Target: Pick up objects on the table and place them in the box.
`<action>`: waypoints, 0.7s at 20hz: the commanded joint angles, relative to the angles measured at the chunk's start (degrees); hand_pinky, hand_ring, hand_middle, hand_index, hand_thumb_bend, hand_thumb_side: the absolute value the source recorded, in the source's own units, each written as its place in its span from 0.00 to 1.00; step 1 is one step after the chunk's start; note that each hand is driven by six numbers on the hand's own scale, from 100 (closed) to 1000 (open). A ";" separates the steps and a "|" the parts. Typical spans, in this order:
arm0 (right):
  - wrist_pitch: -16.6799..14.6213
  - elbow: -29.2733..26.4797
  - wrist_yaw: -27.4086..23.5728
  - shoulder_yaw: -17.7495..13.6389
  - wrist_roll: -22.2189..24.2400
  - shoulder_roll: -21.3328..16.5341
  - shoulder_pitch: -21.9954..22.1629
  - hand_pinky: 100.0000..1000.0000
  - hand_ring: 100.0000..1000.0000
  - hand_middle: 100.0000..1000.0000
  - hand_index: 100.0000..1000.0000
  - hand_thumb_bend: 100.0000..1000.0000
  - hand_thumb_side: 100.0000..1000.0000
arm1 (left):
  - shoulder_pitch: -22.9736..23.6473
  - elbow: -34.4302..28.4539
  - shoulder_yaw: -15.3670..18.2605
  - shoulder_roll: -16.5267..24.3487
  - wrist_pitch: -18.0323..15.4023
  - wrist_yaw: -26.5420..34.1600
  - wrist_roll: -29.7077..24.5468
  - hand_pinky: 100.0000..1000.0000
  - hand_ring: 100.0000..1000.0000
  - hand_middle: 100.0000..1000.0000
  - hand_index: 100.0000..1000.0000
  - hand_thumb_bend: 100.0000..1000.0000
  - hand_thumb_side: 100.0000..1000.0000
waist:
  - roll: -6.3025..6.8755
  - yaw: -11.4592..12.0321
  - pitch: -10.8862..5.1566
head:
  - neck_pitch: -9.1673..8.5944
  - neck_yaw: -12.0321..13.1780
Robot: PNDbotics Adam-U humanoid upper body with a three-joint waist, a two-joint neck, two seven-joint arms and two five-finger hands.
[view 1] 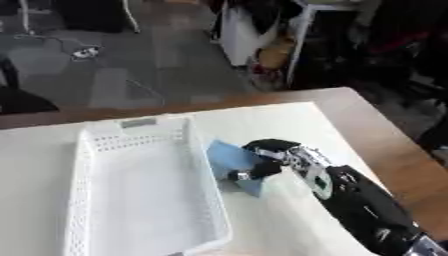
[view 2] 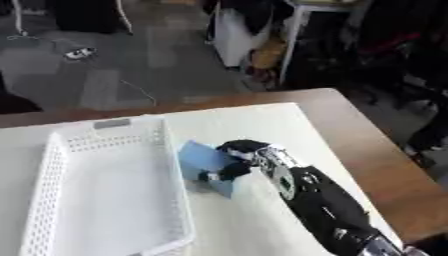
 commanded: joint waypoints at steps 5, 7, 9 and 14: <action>-0.08 0.77 1.72 -0.29 -0.25 -1.50 -1.32 0.97 0.97 0.95 1.00 0.52 0.76 | -1.67 -0.81 0.16 -0.29 0.08 0.25 -0.37 0.36 0.50 0.61 0.65 0.83 0.79 | 0.18 0.18 -0.20 | -1.11 -0.73; 0.00 1.19 2.17 -0.31 -0.21 -1.47 -1.32 0.97 0.97 0.95 1.00 0.52 0.73 | -1.83 -0.81 0.11 -0.42 0.12 0.30 -0.51 0.36 0.50 0.61 0.65 0.83 0.79 | 0.14 0.27 -0.12 | -1.24 -0.86; 0.07 1.49 2.56 -0.36 -0.16 -1.40 -1.28 0.97 0.96 0.94 1.00 0.50 0.67 | -1.98 -0.81 0.11 -0.54 0.19 0.34 -0.61 0.36 0.50 0.61 0.65 0.83 0.79 | 0.10 0.37 -0.05 | -1.34 -0.89; -0.08 1.25 3.15 -0.55 -2.14 -1.32 -1.10 0.12 0.51 0.61 0.78 0.41 0.61 | -2.14 -0.81 0.19 -0.59 0.25 0.42 -0.63 0.36 0.50 0.61 0.65 0.83 0.79 | 0.09 0.37 -0.01 | -1.94 -0.82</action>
